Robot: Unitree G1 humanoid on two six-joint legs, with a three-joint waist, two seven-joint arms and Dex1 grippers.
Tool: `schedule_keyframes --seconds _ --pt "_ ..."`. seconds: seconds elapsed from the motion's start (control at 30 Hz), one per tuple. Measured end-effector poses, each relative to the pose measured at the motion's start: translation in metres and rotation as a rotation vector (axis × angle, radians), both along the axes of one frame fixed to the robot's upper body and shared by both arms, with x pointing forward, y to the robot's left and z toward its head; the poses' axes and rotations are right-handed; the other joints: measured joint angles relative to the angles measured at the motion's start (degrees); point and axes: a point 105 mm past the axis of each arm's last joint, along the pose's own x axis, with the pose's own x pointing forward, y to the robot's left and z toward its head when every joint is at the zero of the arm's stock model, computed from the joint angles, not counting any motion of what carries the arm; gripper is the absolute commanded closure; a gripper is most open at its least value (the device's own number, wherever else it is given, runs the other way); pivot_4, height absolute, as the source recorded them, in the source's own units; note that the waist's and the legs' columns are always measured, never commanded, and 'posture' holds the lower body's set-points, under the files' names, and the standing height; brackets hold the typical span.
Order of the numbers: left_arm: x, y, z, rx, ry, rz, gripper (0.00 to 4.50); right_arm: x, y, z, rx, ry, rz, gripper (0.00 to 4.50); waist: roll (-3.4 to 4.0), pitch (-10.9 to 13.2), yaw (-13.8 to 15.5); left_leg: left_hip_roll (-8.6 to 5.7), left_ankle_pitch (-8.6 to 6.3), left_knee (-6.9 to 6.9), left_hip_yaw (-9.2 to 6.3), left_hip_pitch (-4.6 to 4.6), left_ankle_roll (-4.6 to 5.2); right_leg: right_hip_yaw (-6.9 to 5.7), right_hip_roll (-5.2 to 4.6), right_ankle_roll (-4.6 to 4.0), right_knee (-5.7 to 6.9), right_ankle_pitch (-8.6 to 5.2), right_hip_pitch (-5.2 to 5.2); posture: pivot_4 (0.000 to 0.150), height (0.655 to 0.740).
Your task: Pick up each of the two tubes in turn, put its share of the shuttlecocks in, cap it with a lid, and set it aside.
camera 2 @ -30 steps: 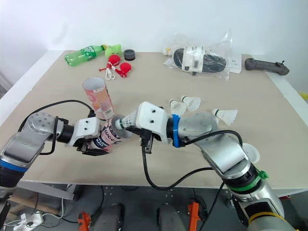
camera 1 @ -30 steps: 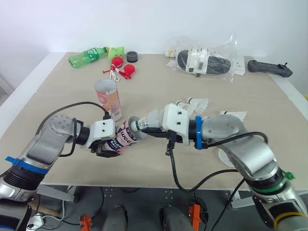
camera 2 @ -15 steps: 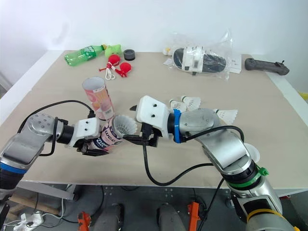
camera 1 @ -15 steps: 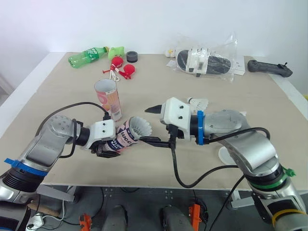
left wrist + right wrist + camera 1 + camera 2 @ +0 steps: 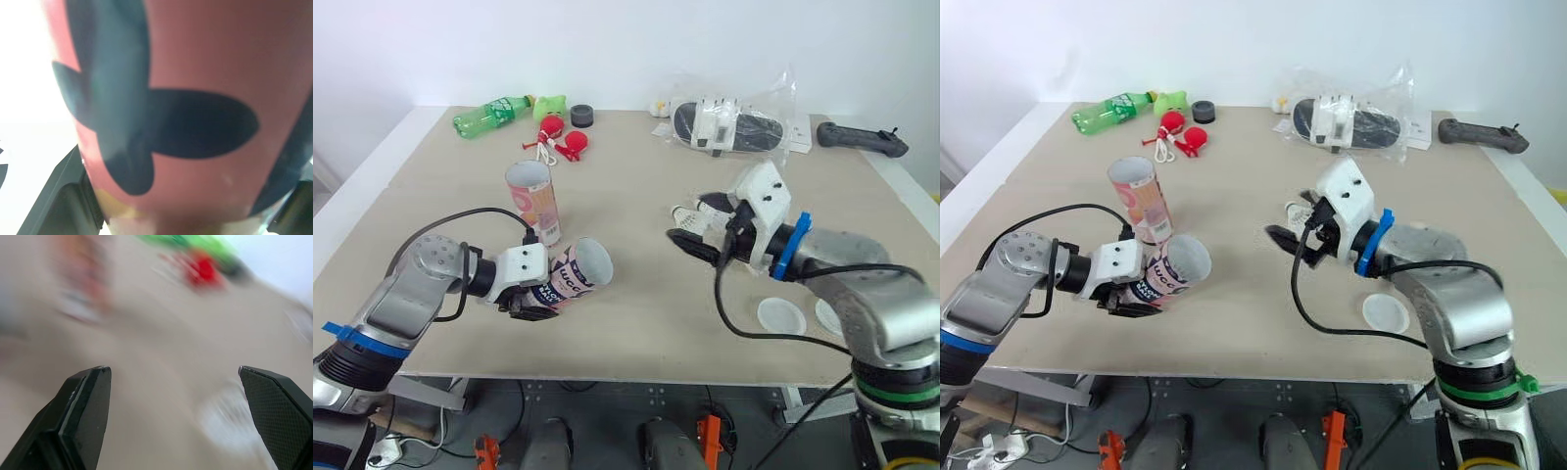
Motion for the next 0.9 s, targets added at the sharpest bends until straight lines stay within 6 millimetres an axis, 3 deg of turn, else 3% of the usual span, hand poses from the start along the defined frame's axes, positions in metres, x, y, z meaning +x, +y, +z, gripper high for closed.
schedule_keyframes --seconds 0.07,0.13,0.3,0.5,0.83,0.9 --pt "0.000 0.000 0.000 0.001 0.001 -0.003 1.35 0.012 -0.001 -0.020 0.032 0.020 -0.103 0.03 0.00 0.00 -0.05 0.00 0.00 -0.03 -0.01 -0.01 0.00 0.01 0.02 0.01 0.00 0.00 0.00 0.150 0.7400" --pt "0.000 0.000 0.000 0.001 0.001 -0.004 1.35 0.019 0.011 -0.037 0.064 0.030 -0.162 0.03 0.02 0.00 -0.06 -0.01 0.00 -0.05 -0.01 -0.02 0.00 0.01 0.02 0.03 0.00 -0.02 0.00 0.150 0.7400" --pt "-0.001 0.000 0.000 0.000 0.002 -0.003 1.35 0.028 0.021 -0.047 0.100 0.008 -0.235 0.03 0.01 0.00 -0.07 -0.07 0.00 -0.02 -0.02 -0.06 0.00 0.10 0.01 0.12 -0.03 -0.02 0.02 0.150 0.7400" --pt "-0.003 0.001 0.000 -0.001 -0.001 0.005 1.35 0.052 0.026 -0.077 0.097 0.038 -0.327 0.03 0.02 0.01 -0.50 -0.08 0.00 -0.03 -0.01 -0.03 0.00 0.13 0.02 0.13 -0.02 0.00 0.04 0.150 0.7400" --pt "-0.004 0.002 0.000 0.001 0.002 0.010 1.35 0.081 0.040 -0.071 0.126 -0.020 -0.340 0.03 0.03 0.01 -0.59 -0.07 0.00 -0.09 -0.03 -0.03 0.00 0.13 0.06 0.22 -0.02 0.01 0.04 0.150 0.7400" --pt "-0.004 0.002 0.000 0.002 0.002 0.012 1.35 0.084 0.039 -0.073 0.127 -0.017 -0.347 0.54 0.03 0.01 -0.61 -0.07 0.00 -0.09 -0.03 -0.03 0.00 0.13 0.06 0.22 -0.02 0.01 0.03 0.150 0.7400"
